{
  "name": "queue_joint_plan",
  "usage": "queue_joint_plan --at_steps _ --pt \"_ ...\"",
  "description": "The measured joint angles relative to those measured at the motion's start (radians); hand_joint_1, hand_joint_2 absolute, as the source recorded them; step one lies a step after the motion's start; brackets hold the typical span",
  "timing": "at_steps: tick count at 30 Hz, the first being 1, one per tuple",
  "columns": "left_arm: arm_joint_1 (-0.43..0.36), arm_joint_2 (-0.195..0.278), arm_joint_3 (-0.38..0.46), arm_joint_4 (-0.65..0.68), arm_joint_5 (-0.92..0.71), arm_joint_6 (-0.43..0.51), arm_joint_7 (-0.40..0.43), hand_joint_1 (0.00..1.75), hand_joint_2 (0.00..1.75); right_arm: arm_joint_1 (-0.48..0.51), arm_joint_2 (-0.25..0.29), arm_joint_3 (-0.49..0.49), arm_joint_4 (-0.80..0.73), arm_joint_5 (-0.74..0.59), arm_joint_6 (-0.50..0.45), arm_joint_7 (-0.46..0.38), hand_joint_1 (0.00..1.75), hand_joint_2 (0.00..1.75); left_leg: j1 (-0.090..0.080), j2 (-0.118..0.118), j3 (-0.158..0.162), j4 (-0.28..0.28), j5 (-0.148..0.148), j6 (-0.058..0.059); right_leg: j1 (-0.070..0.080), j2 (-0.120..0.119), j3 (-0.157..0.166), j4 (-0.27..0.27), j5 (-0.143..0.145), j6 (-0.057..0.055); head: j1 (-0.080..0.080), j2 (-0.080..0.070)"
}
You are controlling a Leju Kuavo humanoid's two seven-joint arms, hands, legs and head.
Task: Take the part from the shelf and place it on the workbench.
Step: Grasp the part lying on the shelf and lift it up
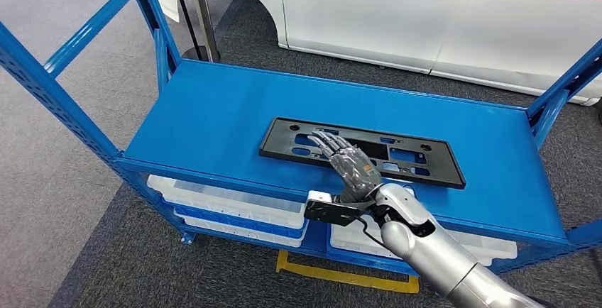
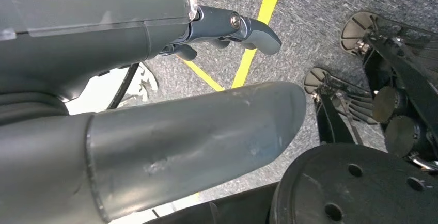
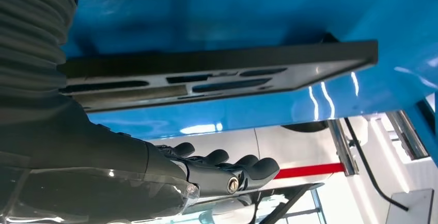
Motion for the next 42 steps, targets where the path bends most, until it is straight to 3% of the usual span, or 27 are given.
queue_joint_plan --at_steps 10,23,35,42 --pt "-0.002 0.000 -0.008 0.000 0.011 0.006 0.005 0.00 0.00 -0.031 0.060 0.042 0.089 0.014 0.000 0.004 0.00 1.75 0.000 0.000 0.000 0.000 0.000 0.000 0.000 0.000 0.000 0.000 0.000 0.000 0.000 0.000" --pt "-0.001 0.000 -0.017 0.000 0.016 0.000 0.000 0.00 0.00 -0.046 0.075 0.075 0.134 0.028 -0.013 0.008 0.00 1.75 0.000 0.000 0.000 0.000 0.000 0.000 0.000 0.000 0.000 0.000 0.000 0.000 0.000 0.000" --pt "-0.001 0.002 -0.052 0.000 0.044 -0.005 0.006 0.00 0.00 -0.078 0.130 0.102 0.272 0.149 -0.191 0.064 0.00 1.75 0.000 0.000 0.000 0.000 0.000 0.000 0.000 0.000 0.000 0.001 0.000 0.000 0.000 0.000" --pt "0.000 0.011 -0.067 0.000 0.059 -0.011 0.014 0.00 0.00 -0.110 0.151 0.110 0.373 0.193 -0.245 0.103 0.00 1.75 0.000 0.000 0.000 0.000 0.000 0.000 0.000 0.000 0.000 0.001 0.000 0.000 0.000 0.000"
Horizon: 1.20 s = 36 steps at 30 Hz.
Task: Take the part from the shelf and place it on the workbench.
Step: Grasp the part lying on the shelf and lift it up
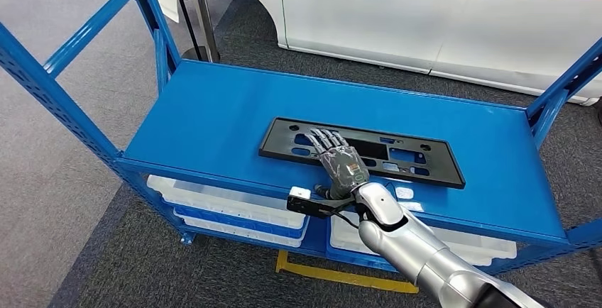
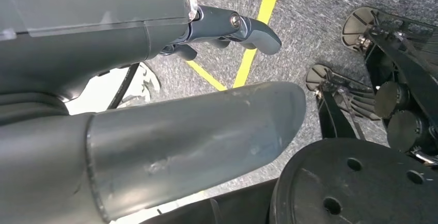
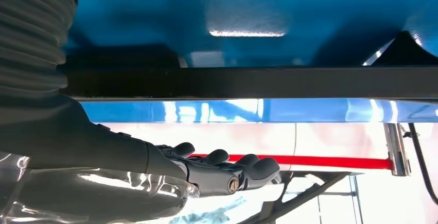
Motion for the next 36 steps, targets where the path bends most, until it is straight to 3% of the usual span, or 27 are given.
queue_joint_plan --at_steps 16,17,20,21,36 --pt "0.003 0.012 -0.037 0.000 0.042 0.003 0.006 0.00 0.00 -0.029 0.001 0.000 0.095 0.141 -0.086 0.123 0.00 1.75 0.000 0.000 0.001 0.000 0.000 0.000 0.000 0.000 0.000 0.000 0.000 0.000 0.000 0.000" --pt "0.003 0.012 -0.038 0.000 0.045 0.004 0.006 0.00 0.00 -0.029 0.000 0.000 0.095 0.148 -0.085 0.131 0.33 1.75 0.000 0.000 0.001 0.000 0.000 0.000 0.000 0.000 0.000 0.000 0.000 0.000 0.000 0.000" --pt "0.003 0.012 -0.040 0.000 0.050 0.006 0.006 0.00 0.00 -0.029 -0.002 0.000 0.095 0.161 -0.082 0.144 1.61 1.75 0.000 0.000 0.001 0.000 0.000 0.000 0.000 0.000 0.000 0.000 0.000 0.000 0.000 0.000" --pt "0.003 0.012 -0.040 0.000 0.051 0.006 0.006 0.00 0.00 -0.029 -0.003 0.000 0.095 0.164 -0.080 0.145 1.72 1.75 0.000 0.000 0.001 0.000 0.000 0.000 0.000 0.000 0.000 0.000 0.000 0.000 0.000 0.000" --pt "0.006 0.014 -0.060 0.000 0.068 -0.002 0.004 0.00 0.00 -0.023 -0.021 -0.005 0.047 0.180 -0.047 0.147 1.72 1.75 0.000 0.001 0.001 0.000 0.000 0.000 0.000 0.000 0.000 0.000 0.000 0.000 0.000 0.000"
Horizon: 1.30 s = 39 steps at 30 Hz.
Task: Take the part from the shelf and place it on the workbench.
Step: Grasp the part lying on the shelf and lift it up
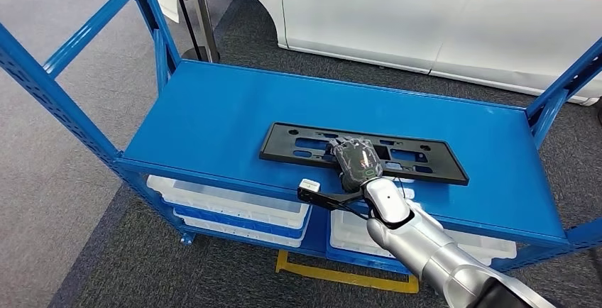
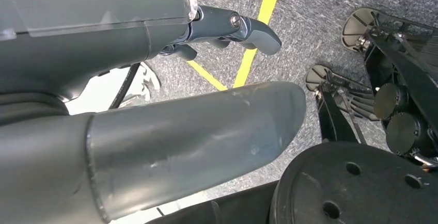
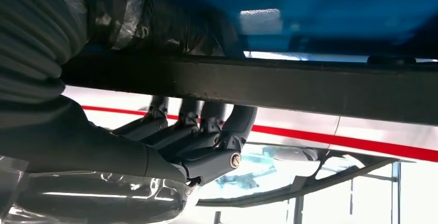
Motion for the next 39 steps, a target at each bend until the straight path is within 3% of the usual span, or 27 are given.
queue_joint_plan --at_steps 28,31,32,36,39 --pt "0.004 0.008 -0.019 0.000 0.014 -0.003 -0.001 0.00 0.00 0.037 -0.022 -0.004 -0.119 0.002 0.056 -0.005 1.75 1.75 0.000 0.000 0.000 0.000 0.000 0.000 0.000 0.000 0.000 0.000 0.000 0.000 0.000 0.000" --pt "0.005 0.010 -0.025 0.000 0.015 -0.008 -0.001 0.00 1.31 0.039 -0.023 -0.005 -0.119 0.002 0.055 -0.005 1.75 1.75 0.000 0.000 0.000 0.000 0.000 0.000 0.000 0.000 0.000 0.000 0.000 0.000 0.000 0.000" --pt "0.005 0.011 -0.027 0.000 0.015 -0.011 -0.001 0.00 1.75 0.039 -0.023 -0.005 -0.119 0.002 0.055 -0.005 1.67 1.75 0.000 0.000 0.000 0.000 0.000 0.000 0.000 0.000 0.000 0.000 0.000 0.000 0.000 0.000" --pt "0.006 0.018 -0.029 0.000 0.017 -0.019 -0.001 0.00 1.75 0.042 -0.023 -0.007 -0.119 -0.001 0.055 -0.005 0.03 1.75 0.000 0.000 0.000 0.000 0.000 0.000 0.000 0.000 0.000 0.000 0.000 0.000 0.000 0.000" --pt "0.007 0.022 -0.029 0.000 0.018 -0.022 -0.001 0.00 1.75 0.044 -0.023 -0.010 -0.118 -0.001 0.073 -0.003 0.00 1.75 0.000 0.000 0.000 0.000 0.000 0.000 0.000 0.000 0.000 0.000 0.000 0.000 0.000 0.000"
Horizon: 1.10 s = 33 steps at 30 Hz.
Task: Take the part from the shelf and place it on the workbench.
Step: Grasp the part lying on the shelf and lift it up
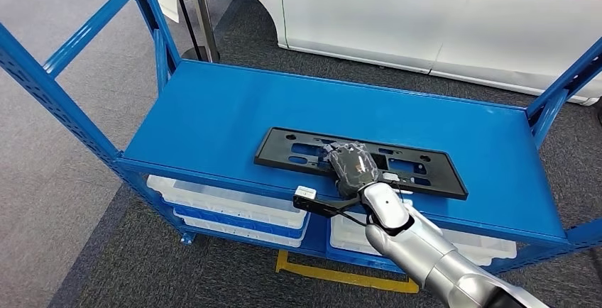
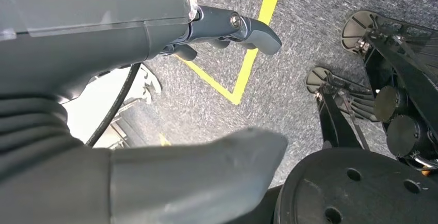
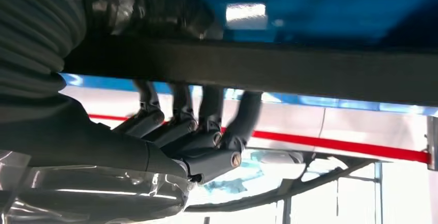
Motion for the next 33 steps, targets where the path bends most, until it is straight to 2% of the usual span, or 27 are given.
queue_joint_plan --at_steps 5,14,33 --pt "0.001 0.005 -0.005 0.000 0.002 -0.008 0.000 0.00 1.75 -0.006 0.000 -0.001 0.024 0.023 0.046 0.022 0.00 1.75 0.000 0.000 0.000 0.000 0.000 0.000 0.000 0.000 0.000 0.000 0.000 0.000 0.000 0.000" --pt "0.003 0.014 -0.024 0.000 0.013 -0.017 0.000 0.00 1.75 -0.038 0.004 -0.001 0.088 0.065 0.043 0.055 0.00 1.75 0.000 0.000 0.002 0.000 0.000 0.000 0.000 0.000 0.001 0.000 0.000 0.000 0.000 0.000" --pt "0.003 0.019 -0.024 0.000 0.019 -0.016 0.001 0.00 1.75 -0.052 0.013 0.000 0.124 0.085 0.045 0.074 0.00 1.75 0.000 0.000 0.004 0.000 0.000 0.000 0.000 0.000 0.003 0.000 0.000 0.000 0.000 0.000"
